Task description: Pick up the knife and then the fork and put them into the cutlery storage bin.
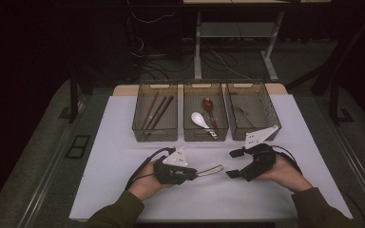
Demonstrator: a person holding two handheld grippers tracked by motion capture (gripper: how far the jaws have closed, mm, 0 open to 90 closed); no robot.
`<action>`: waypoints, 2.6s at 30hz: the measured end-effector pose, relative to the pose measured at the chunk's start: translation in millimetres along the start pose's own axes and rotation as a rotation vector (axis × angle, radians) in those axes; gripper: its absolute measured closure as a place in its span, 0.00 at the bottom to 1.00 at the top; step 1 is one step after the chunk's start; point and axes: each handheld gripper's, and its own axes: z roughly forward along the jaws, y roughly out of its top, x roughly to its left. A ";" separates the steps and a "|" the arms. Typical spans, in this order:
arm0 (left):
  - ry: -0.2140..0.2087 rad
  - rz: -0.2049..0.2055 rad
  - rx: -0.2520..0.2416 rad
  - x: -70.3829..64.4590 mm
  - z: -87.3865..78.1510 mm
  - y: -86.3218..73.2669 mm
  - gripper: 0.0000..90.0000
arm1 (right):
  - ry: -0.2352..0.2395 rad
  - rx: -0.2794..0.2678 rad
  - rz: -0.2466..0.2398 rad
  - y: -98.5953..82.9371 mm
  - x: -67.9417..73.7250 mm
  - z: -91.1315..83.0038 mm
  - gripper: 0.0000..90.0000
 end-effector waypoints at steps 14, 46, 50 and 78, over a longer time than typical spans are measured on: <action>-0.110 0.127 -0.033 -16.1 17.7 40.1 0.89 | 0.166 0.209 -0.109 13.3 5.3 19.3 0.46; -0.106 0.094 -0.059 -6.3 17.3 37.3 0.75 | 0.259 0.316 -0.186 20.2 8.6 32.4 0.92; -0.070 0.045 -0.091 -0.1 6.2 30.5 0.64 | 0.219 0.310 -0.174 15.6 2.8 28.5 0.92; 0.268 -0.316 -0.141 -3.2 -54.3 -71.5 0.18 | -0.216 0.017 0.062 -0.2 -45.9 -66.5 0.92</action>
